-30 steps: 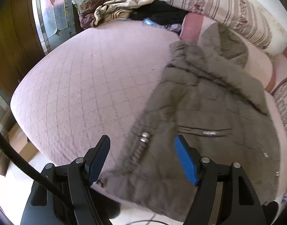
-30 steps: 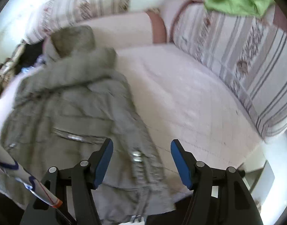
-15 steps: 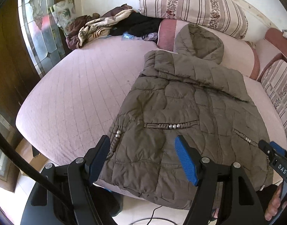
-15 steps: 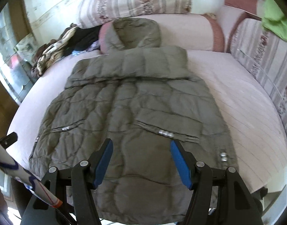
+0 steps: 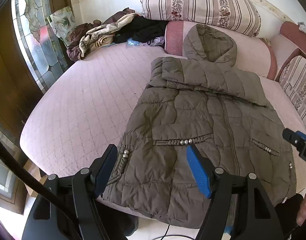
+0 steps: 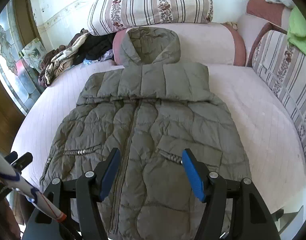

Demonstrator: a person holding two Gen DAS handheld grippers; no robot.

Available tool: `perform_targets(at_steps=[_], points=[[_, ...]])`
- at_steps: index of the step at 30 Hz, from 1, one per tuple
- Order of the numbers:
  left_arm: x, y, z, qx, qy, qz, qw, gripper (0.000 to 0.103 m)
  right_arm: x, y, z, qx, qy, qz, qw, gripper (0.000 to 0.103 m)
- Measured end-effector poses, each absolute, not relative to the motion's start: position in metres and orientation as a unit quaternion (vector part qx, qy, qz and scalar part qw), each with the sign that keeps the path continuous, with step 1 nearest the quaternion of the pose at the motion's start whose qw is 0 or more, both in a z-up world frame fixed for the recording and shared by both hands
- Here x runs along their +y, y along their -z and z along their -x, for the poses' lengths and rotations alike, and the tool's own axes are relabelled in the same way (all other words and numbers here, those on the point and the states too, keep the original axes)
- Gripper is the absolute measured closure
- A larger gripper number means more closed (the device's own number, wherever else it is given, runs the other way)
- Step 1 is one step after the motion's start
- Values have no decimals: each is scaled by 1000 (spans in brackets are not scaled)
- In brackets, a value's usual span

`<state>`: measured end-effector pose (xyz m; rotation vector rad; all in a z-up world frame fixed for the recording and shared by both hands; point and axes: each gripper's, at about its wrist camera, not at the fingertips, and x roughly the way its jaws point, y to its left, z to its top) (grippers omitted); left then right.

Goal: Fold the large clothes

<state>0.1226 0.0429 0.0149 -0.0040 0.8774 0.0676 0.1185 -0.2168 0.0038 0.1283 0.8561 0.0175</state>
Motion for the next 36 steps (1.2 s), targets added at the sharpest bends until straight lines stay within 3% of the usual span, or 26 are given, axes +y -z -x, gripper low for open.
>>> perform_targets(at_steps=[36], points=[[58, 50, -239, 469, -16, 18, 883, 32, -169, -33, -262, 405, 9, -10, 914, 33]])
